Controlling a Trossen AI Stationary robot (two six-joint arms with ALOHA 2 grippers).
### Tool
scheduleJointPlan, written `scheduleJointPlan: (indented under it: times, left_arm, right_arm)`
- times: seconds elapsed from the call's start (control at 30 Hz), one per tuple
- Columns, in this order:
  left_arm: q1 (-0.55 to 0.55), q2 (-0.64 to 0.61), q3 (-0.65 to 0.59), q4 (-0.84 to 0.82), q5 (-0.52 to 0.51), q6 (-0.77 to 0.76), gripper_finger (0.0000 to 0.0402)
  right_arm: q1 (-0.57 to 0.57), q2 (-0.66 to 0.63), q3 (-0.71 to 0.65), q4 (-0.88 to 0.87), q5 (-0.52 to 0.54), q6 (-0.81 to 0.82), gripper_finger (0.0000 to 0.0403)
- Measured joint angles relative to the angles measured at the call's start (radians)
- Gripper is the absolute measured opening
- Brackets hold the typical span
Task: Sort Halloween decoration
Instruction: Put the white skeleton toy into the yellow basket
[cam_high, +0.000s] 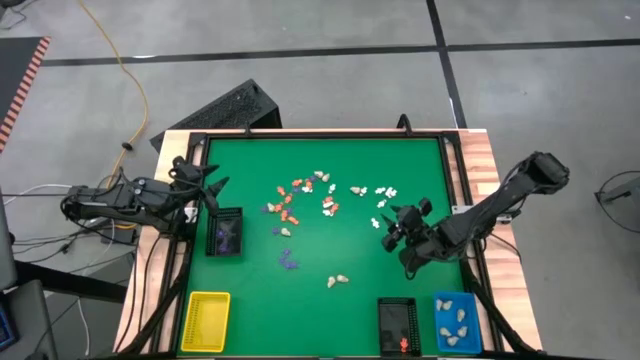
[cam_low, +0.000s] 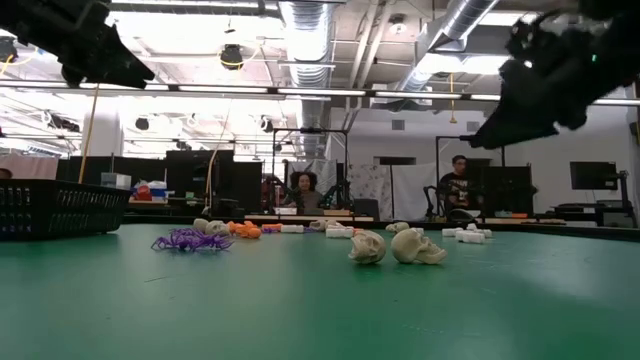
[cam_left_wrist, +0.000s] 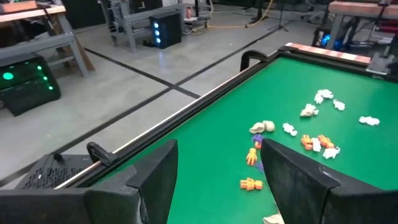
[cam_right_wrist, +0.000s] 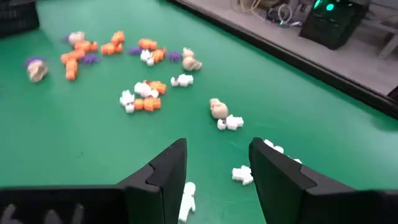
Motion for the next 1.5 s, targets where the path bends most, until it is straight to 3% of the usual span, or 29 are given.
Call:
scheduleJointPlan:
  times: [0.3, 0.53, 0.97, 1.2, 1.33, 1.5]
  left_arm:
    - [0.0, 0.0, 0.0, 0.0, 0.048, 0.0, 0.0221]
    - [0.0, 0.0, 0.0, 0.0, 0.048, 0.0, 0.0221]
    - [0.0, 0.0, 0.0, 0.0, 0.048, -0.002, 0.0221]
    - [0.0, 0.0, 0.0, 0.0, 0.048, -0.004, 0.0221]
    - [0.0, 0.0, 0.0, 0.0, 0.047, -0.004, 0.0221]
    - [0.0, 0.0, 0.0, -0.001, 0.047, -0.004, 0.0221]
  right_arm:
    - [-0.085, 0.0, -0.18, 0.398, 0.0, -0.16, 0.0191]
    - [-0.133, 0.022, -0.201, 0.444, -0.098, -0.206, 0.0191]
    - [-0.133, 0.372, -0.201, 0.739, -0.112, -0.201, 0.0191]
    - [-0.132, 0.502, -0.194, 0.8, -0.133, -0.083, 0.0188]
    - [-0.133, 0.532, -0.184, 0.793, -0.15, -0.054, 0.0159]
    - [-0.133, 0.536, -0.172, 0.786, -0.167, -0.064, 0.0087]
